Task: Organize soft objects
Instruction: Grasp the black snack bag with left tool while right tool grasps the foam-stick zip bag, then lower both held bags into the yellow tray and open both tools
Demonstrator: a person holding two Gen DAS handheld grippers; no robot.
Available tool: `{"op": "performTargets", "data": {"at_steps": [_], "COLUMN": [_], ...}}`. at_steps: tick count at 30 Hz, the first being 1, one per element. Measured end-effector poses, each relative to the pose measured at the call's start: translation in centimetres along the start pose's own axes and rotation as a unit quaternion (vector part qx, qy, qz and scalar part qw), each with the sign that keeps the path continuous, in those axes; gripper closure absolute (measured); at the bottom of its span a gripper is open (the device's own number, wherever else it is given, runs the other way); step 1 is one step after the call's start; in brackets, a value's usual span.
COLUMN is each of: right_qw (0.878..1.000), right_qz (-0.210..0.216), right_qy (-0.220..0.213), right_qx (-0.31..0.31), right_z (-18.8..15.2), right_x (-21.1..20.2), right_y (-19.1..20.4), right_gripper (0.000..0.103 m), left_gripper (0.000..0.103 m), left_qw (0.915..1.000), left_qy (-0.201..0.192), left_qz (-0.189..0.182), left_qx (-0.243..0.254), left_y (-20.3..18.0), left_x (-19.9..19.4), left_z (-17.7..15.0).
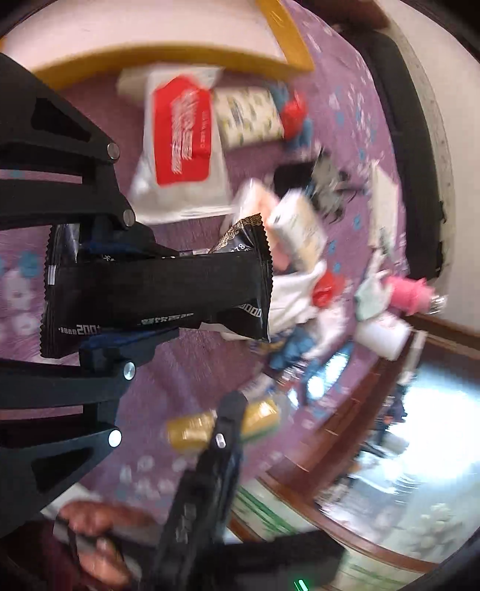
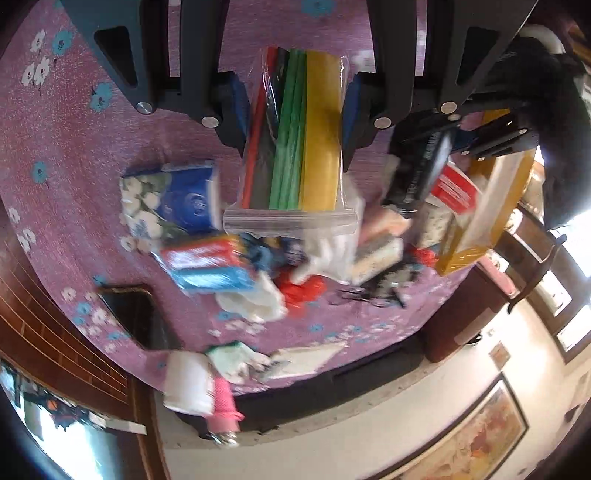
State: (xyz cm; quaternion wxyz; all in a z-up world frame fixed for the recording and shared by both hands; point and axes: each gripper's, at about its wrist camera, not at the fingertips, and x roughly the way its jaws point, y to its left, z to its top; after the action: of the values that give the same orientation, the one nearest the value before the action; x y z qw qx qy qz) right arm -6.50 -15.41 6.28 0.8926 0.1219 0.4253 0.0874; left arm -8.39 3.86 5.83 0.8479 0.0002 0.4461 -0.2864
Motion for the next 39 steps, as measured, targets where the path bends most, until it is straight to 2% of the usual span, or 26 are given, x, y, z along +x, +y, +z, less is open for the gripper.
{"op": "performTargets", "data": {"at_steps": [3,6,9,13,16,20,23,29,35,37,39], "right_qw": [1.000,0.997,0.990,0.980,0.974,0.974,0.976,0.979,0.982,0.983,0.985], "right_qz": [0.021,0.068,0.126,0.184,0.202,0.188,0.163,0.124,0.100,0.099,0.103], "right_qy": [-0.002,0.009,0.029,0.054,0.071,0.098,0.117,0.128,0.109,0.105,0.093], "right_qx": [-0.021,-0.037,-0.052,-0.060,-0.074,-0.081,-0.083,-0.102,-0.115,-0.110,-0.108], "right_z": [0.5,1.6,3.6,5.9,8.2,9.7,10.3,10.9,11.6,11.8,12.1], "right_x": [-0.6,-0.4,0.8,3.8,7.6,13.4,17.4,21.5,22.8,22.5,21.8], "right_y": [2.2,5.3,9.4,14.4,19.0,23.1,25.0,26.1,26.3,25.9,25.5], "right_gripper": [0.059,0.059,0.059,0.059,0.058,0.058,0.058,0.058,0.054,0.038,0.035], "left_gripper": [0.071,0.071,0.070,0.070,0.070,0.070,0.071,0.070,0.047,0.039,0.038], "left_qw": [0.9985,0.9960,0.9937,0.9859,0.9805,0.9707,0.9652,0.9602,0.9522,0.9480,0.9456], "left_qy": [-0.033,-0.061,-0.078,-0.083,-0.064,-0.043,-0.030,-0.015,-0.021,-0.026,-0.034], "left_qz": [-0.034,-0.039,0.002,0.091,0.088,0.101,0.084,0.068,0.080,0.072,0.072], "left_qx": [-0.026,-0.051,-0.080,-0.113,-0.163,-0.213,-0.246,-0.271,-0.294,-0.309,-0.315], "left_y": [1.8,4.8,9.1,16.0,21.1,26.6,29.2,31.3,32.4,32.9,32.8], "left_x": [-5.0,-9.8,-13.4,-15.3,-14.1,-10.0,-7.3,-4.5,-4.6,-5.1,-5.9], "left_z": [-0.4,0.1,1.6,4.0,5.5,6.7,6.2,5.4,5.1,4.7,4.5]}}
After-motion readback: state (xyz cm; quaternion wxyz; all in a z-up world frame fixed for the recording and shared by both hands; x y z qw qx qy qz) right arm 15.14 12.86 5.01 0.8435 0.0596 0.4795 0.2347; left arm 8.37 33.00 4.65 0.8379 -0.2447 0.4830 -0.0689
